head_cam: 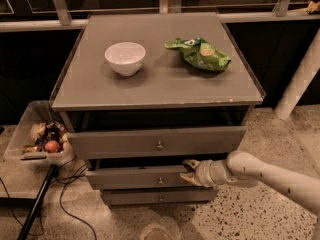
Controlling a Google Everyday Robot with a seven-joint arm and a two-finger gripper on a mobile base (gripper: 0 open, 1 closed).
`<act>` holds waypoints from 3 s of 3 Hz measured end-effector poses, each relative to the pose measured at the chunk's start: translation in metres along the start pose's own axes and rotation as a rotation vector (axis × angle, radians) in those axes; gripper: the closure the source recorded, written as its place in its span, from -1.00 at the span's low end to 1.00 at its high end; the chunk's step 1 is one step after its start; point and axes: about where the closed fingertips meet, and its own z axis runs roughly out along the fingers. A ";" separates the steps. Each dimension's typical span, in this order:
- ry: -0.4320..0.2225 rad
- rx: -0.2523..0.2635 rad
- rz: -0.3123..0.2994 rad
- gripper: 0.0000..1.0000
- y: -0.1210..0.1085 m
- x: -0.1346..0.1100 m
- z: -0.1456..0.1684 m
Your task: Open middle drawer
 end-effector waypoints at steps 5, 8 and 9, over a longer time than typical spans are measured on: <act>-0.003 0.000 0.006 -0.06 0.002 0.001 -0.005; -0.007 0.008 0.006 1.00 0.017 0.013 -0.012; -0.015 0.016 0.004 1.00 0.029 0.015 -0.014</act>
Offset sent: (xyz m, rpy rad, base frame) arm -0.5065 -0.2171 -0.1459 0.3042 0.2008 -0.2666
